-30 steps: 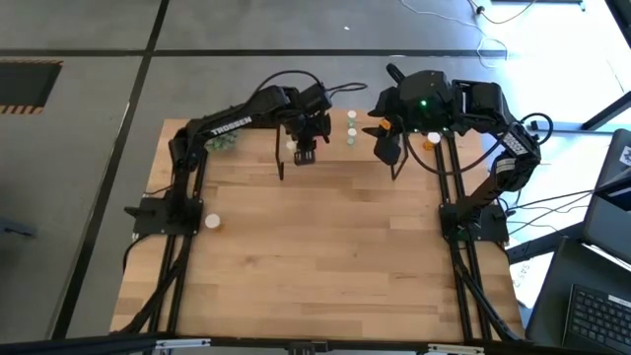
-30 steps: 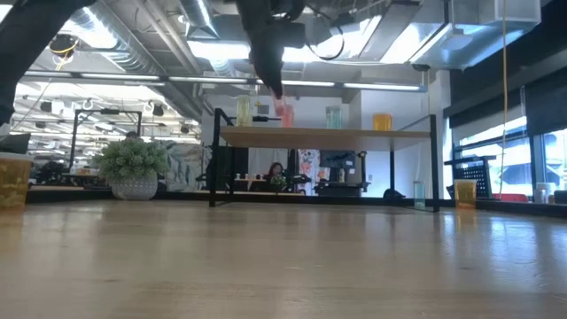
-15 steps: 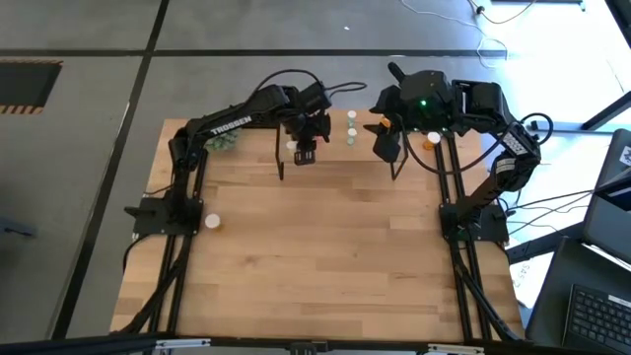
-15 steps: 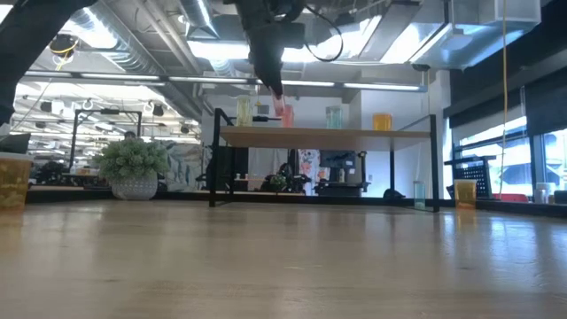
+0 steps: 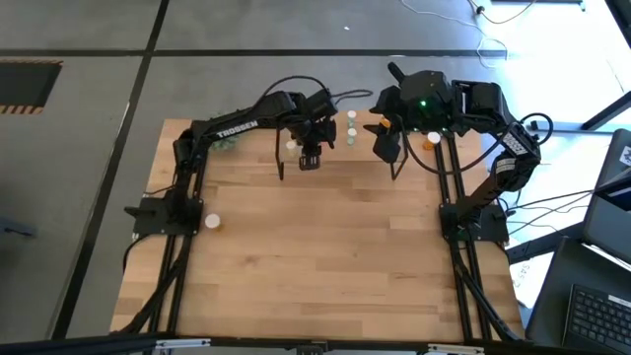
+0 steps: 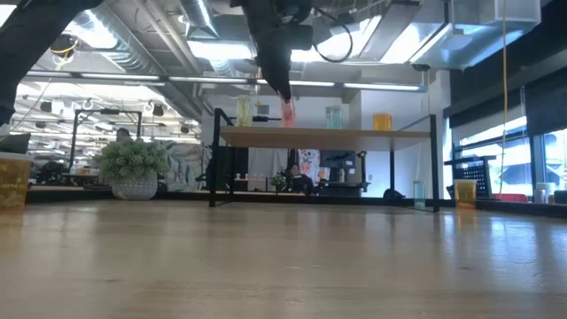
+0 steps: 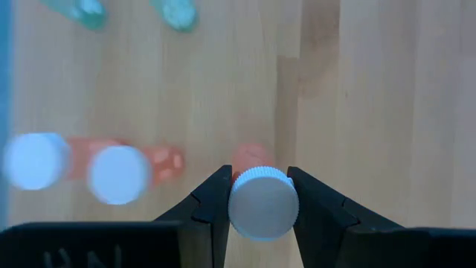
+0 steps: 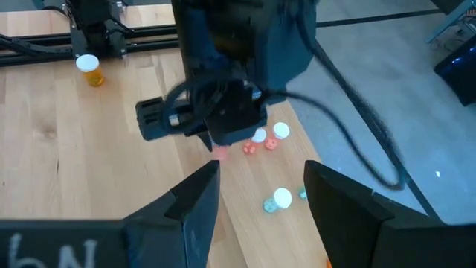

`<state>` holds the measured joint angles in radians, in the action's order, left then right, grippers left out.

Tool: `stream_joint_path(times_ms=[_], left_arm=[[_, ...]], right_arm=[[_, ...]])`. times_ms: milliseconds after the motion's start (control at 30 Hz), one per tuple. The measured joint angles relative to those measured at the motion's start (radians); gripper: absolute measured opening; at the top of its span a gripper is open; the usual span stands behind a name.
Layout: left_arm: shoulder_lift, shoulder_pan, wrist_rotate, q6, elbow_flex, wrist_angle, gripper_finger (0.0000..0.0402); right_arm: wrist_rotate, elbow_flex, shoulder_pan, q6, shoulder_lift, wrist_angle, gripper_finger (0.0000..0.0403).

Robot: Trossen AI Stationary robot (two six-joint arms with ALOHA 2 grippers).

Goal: Pick and place medicine bottles onto shelf by color
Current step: Put the pink pill bottle on the shelf aligned with the other pink pill bottles

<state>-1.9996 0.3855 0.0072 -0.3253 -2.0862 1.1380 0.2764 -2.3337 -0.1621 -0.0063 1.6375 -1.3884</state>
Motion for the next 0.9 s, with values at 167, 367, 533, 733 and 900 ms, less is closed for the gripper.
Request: stream_joint_path(times_ms=[167,367,533,733,900], left_arm=[[-0.001,-0.007,-0.025,-0.016,0.002,0.003,0.0110],[-0.002,-0.006,-0.026,-0.018,0.002,0.005,0.0110],[-0.002,-0.006,-0.042,-0.019,0.002,0.005,0.0110],[-0.002,0.002,-0.049,-0.018,0.002,0.020,0.0110],[-0.002,0.010,-0.050,-0.018,0.002,0.033,0.0110]], right_arm=[[0.000,0.000,0.000,0.001,0.000,0.001,0.0198],[0.000,0.000,0.000,0.001,0.000,0.002,0.0198],[0.000,0.000,0.000,0.001,0.000,0.002,0.0198],[0.000,0.000,0.000,0.001,0.000,0.003,0.0198],[0.000,0.000,0.000,0.001,0.000,0.004,0.0198]])
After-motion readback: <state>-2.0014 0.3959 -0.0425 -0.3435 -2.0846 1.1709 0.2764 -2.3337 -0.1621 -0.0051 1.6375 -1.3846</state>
